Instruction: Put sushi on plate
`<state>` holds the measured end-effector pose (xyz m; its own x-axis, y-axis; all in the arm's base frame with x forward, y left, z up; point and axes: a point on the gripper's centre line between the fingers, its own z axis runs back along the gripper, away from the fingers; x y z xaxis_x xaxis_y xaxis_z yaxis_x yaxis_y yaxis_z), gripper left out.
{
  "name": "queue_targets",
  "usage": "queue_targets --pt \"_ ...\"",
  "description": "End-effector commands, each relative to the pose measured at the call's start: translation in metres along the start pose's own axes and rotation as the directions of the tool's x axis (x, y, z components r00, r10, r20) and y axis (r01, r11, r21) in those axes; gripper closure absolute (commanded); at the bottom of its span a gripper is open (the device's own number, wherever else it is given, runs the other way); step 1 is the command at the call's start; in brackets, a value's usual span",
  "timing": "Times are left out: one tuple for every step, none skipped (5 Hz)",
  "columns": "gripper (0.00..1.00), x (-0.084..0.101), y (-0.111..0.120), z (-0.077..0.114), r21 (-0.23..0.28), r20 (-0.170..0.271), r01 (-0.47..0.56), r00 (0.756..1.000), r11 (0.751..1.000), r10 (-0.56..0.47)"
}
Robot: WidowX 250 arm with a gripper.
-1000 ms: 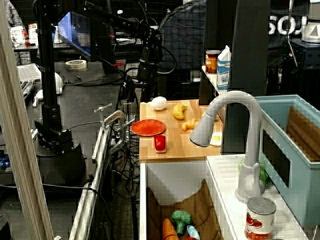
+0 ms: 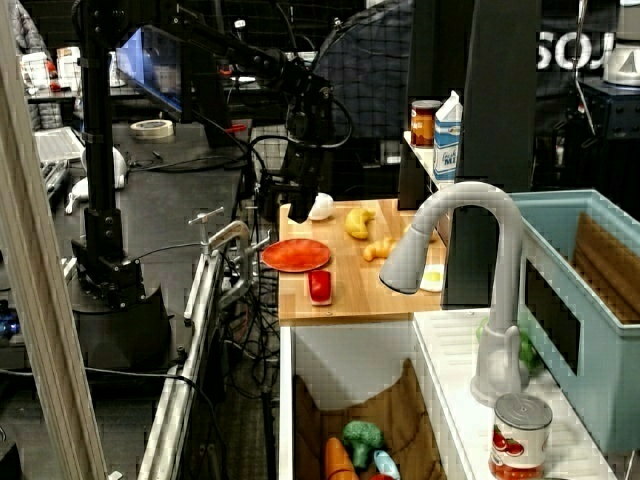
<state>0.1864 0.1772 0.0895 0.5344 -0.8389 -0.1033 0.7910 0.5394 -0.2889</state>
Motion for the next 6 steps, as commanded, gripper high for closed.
queue_targets --pt "0.00 0.053 -0.010 0.005 0.109 0.116 0.029 0.992 0.994 -0.041" --pt "0.00 0.066 -0.019 0.001 0.206 0.220 0.138 0.958 0.969 -0.184" --pt "0.00 0.074 -0.021 -0.003 0.341 0.307 0.213 0.895 0.915 -0.323" --pt "0.00 0.073 -0.016 -0.005 0.359 0.271 0.223 0.904 0.906 -0.330" --pt "0.00 0.068 -0.013 -0.002 0.342 0.268 0.234 0.904 0.910 -0.333" --pt "0.00 0.064 -0.008 0.001 0.339 0.247 0.242 0.910 0.909 -0.334"
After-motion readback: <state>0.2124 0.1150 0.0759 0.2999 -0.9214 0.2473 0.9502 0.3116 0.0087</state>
